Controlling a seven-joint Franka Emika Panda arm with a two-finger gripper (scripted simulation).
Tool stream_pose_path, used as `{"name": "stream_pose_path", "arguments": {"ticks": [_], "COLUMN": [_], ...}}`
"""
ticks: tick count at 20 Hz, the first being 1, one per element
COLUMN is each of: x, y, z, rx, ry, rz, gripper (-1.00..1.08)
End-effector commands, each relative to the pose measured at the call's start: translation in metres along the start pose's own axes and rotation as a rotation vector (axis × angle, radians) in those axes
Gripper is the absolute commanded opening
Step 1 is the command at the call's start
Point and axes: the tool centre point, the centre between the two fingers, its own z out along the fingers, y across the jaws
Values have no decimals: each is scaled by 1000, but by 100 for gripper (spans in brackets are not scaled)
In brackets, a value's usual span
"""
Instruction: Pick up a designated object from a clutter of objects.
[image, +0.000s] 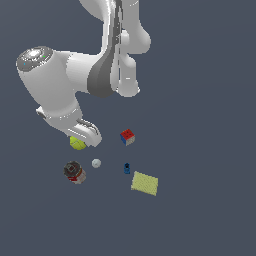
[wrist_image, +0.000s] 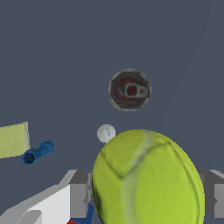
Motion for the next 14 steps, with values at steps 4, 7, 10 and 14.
{"name": "stream_pose_path", "arguments": {"ticks": [4,7,10,14], "x": [6,9,13,16], "y": [-27,-41,-52,-64], "z": [-59,-89,-113,-138], "rx": [-1,-1,0,1], "ry": [1,1,1,1], "rz": [1,1,0,-1], "gripper": [-100,-100,-100,-100]}}
